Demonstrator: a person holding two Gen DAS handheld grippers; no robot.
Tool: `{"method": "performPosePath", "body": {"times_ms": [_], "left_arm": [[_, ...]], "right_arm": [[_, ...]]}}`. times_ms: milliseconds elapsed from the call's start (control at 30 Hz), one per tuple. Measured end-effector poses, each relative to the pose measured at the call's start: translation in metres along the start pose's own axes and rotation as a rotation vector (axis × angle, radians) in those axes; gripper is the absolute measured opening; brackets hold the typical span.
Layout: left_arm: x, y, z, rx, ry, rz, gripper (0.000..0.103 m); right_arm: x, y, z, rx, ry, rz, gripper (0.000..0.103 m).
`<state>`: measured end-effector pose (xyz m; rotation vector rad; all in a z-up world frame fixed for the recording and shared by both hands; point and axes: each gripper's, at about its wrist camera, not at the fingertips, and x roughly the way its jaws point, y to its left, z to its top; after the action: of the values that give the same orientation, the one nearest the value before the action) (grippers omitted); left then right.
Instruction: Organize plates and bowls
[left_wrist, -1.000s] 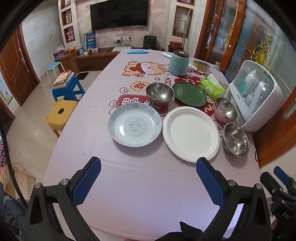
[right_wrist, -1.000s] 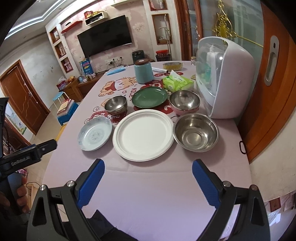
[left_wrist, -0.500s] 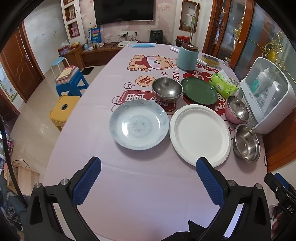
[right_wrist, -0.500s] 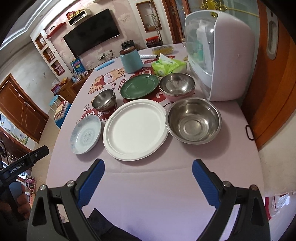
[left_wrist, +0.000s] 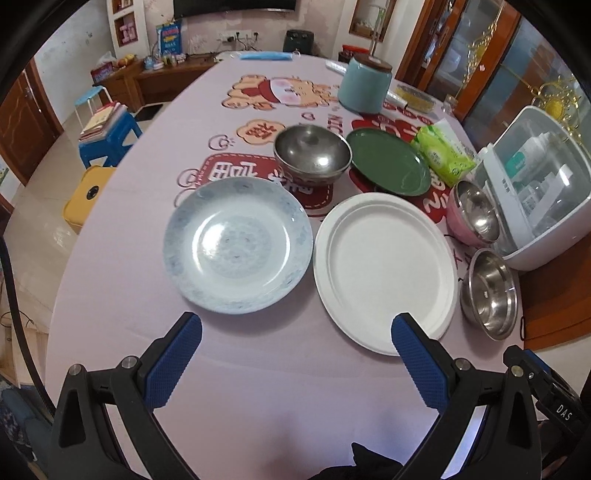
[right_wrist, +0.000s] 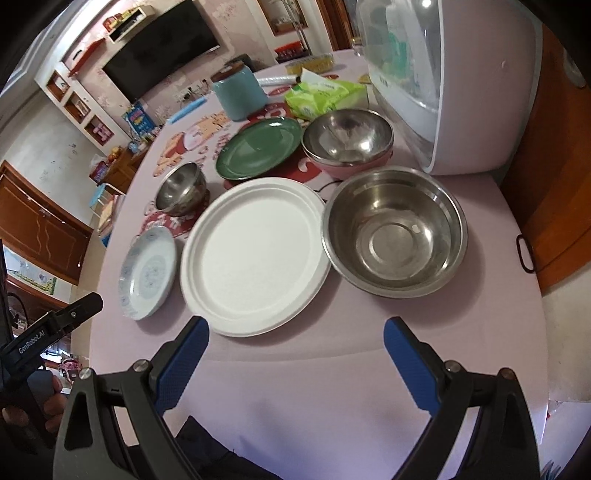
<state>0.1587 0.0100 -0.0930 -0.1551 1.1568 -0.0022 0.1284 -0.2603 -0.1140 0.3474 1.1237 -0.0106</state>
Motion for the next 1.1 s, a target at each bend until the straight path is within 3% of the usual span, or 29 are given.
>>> {"method": "performPosePath", "body": {"times_ms": [333,533,700,833,1000,1100], "left_arm": [[0.068,-0.014,0.014,-0.025,0.120,-0.111,0.101],[0.101,-0.021,0.017,-0.047,0.180,-0.131,0.098],[0.118,-0.027,0.016,-0.053,0.206,-0.145,0.087],[0.125,-0.037,0.016,-0.016,0.209,-0.131,0.085],[0.135,-0.040,0.015,-0.024,0.226,-0.126,0.071],[0.139,-0.039,0.014,-0.027,0.235,-0.126,0.067]], "right_arm": [[0.048,-0.002,0.015,-0.003,0.069,0.022,0.086],[0.069,-0.005,0.016,0.011,0.087,0.056,0.075],[0.080,-0.006,0.014,0.029,0.081,0.069,0.066],[0.087,-0.007,0.013,0.048,0.073,0.079,0.059],[0.093,-0.008,0.011,0.062,0.063,0.062,0.053],[0.096,-0.010,0.010,0.071,0.060,0.058,0.051]]}}
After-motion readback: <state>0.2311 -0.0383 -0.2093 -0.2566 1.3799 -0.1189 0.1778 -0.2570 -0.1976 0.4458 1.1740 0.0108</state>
